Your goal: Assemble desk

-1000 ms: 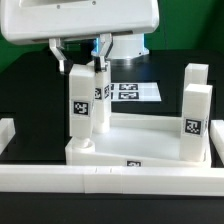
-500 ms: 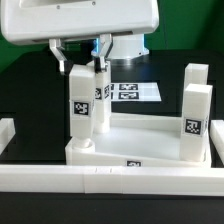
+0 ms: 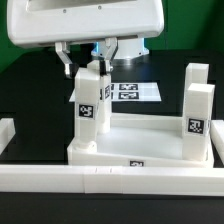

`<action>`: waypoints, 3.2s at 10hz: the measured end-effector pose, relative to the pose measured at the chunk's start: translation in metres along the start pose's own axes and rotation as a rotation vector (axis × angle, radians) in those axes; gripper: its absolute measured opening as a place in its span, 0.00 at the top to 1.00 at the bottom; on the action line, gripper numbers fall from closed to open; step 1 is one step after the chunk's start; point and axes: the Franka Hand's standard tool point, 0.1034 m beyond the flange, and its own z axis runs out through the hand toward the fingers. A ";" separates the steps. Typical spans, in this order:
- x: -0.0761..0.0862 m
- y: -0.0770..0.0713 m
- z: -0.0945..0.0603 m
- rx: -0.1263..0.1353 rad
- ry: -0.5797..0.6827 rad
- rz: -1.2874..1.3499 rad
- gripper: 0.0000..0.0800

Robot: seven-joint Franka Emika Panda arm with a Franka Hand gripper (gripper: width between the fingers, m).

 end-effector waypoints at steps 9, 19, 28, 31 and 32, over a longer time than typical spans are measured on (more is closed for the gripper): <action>-0.018 0.015 0.002 -0.083 0.069 0.010 0.63; -0.008 0.016 -0.016 -0.022 0.006 0.006 0.19; -0.031 0.016 0.005 0.059 -0.364 0.095 0.19; -0.032 0.014 0.009 0.087 -0.485 0.091 0.19; -0.031 0.014 0.010 0.084 -0.476 0.090 0.19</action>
Offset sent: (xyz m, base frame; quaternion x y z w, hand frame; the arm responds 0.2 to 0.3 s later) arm -0.0196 0.0094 -0.0120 0.0187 0.0441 0.0154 0.9987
